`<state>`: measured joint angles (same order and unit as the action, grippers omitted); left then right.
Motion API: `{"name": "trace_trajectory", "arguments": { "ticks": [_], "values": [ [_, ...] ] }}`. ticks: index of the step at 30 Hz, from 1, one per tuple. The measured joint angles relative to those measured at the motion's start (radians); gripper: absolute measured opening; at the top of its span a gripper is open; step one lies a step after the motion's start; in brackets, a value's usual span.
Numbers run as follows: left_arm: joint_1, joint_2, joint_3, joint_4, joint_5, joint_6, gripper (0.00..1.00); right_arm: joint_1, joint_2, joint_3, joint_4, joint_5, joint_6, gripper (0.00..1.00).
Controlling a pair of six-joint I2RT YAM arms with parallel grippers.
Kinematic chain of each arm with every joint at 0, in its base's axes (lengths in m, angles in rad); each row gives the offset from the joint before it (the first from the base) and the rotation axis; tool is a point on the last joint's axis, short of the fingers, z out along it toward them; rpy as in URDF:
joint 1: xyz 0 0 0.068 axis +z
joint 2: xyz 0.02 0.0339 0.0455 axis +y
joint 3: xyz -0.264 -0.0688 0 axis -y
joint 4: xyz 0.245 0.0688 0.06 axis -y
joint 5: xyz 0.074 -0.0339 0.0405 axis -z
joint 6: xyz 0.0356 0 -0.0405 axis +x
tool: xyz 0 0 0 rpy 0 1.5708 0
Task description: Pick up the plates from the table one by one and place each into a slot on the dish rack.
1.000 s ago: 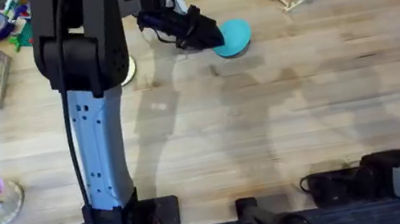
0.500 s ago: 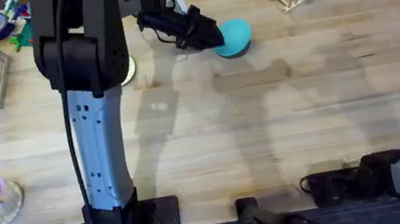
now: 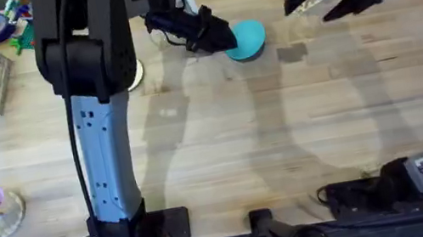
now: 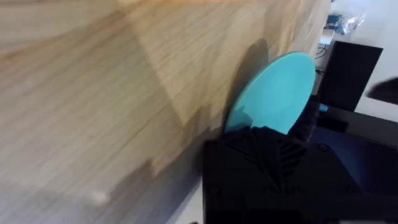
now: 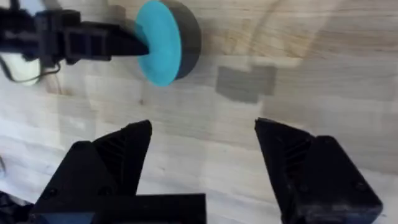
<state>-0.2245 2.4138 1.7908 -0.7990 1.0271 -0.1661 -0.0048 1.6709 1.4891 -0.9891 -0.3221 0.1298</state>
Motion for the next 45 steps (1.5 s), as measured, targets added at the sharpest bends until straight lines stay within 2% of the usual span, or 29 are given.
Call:
{"name": "trace_trajectory", "arguments": {
  "ticks": [8,13,22,42,44,45],
  "values": [
    [0.0,0.0,0.0,0.0,0.0,0.0,0.04,0.015,0.157,0.0,0.136,-0.045,0.058,0.993],
    [0.0,0.0,0.0,0.0,0.0,0.0,0.04,0.073,0.242,0.0,0.256,-0.058,0.155,0.994],
    [0.0,0.0,0.0,0.001,0.0,0.0,0.04,0.138,0.298,0.0,0.367,-0.062,0.241,0.994],
    [0.0,0.0,0.0,0.003,0.0,-0.003,0.041,0.137,0.373,0.009,0.411,-0.121,0.285,0.994],
    [0.0,0.0,0.0,0.003,0.0,-0.003,0.041,0.137,0.373,0.01,0.41,-0.121,0.286,0.961],
    [0.0,0.0,0.0,0.003,0.0,-0.003,0.041,0.137,0.378,0.01,0.411,-0.122,0.286,0.901]
  ]
}}
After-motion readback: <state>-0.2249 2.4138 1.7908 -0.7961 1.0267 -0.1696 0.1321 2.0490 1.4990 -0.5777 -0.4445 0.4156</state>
